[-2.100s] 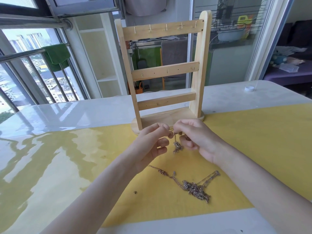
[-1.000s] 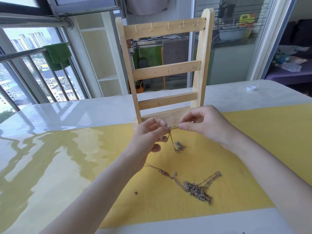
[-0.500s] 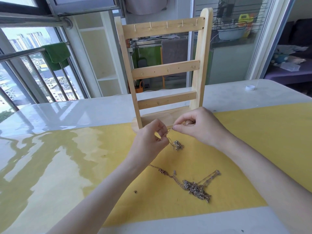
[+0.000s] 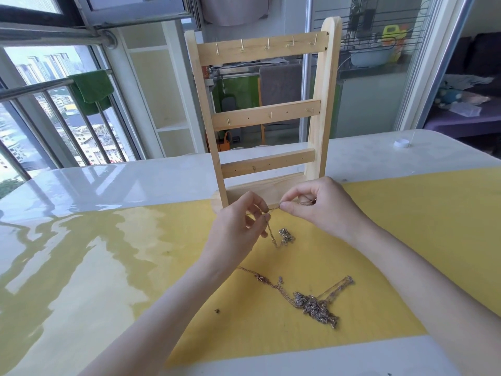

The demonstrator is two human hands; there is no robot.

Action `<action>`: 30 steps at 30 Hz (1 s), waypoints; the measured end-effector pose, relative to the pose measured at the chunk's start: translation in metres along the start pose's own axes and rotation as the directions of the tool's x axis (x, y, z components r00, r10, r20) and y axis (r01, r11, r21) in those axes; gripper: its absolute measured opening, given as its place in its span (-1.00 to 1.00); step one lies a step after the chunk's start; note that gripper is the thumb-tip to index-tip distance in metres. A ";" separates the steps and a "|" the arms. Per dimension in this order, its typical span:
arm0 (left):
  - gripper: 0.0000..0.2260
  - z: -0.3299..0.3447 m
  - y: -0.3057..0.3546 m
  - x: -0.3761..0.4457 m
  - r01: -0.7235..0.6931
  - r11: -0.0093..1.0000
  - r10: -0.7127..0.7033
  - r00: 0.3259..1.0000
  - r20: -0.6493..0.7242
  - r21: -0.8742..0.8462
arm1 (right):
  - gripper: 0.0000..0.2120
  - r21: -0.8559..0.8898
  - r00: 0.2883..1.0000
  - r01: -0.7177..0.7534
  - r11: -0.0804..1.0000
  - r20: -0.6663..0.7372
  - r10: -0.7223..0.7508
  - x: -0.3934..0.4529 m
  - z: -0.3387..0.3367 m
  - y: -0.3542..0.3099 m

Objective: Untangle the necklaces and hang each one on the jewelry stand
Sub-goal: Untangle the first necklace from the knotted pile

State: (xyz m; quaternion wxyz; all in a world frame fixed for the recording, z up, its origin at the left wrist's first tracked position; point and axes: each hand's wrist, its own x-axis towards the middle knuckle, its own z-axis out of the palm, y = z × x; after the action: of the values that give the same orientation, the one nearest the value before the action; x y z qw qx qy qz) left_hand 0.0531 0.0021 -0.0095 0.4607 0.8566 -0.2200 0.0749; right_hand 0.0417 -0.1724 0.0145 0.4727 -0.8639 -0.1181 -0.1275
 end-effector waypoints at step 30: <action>-0.91 0.001 0.010 -0.001 0.142 0.936 -0.121 0.989 0.085 -0.321 | -0.94 0.285 0.897 -0.410 0.867 0.297 0.327 -0.011 0.010 -0.007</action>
State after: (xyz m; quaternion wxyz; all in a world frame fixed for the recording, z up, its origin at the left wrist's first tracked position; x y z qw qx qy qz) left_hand 0.0478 -0.0029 -0.0030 0.5927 0.7833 -0.1863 -0.0210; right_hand 0.0302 -0.1615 0.0109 0.6125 -0.7846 -0.0260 0.0928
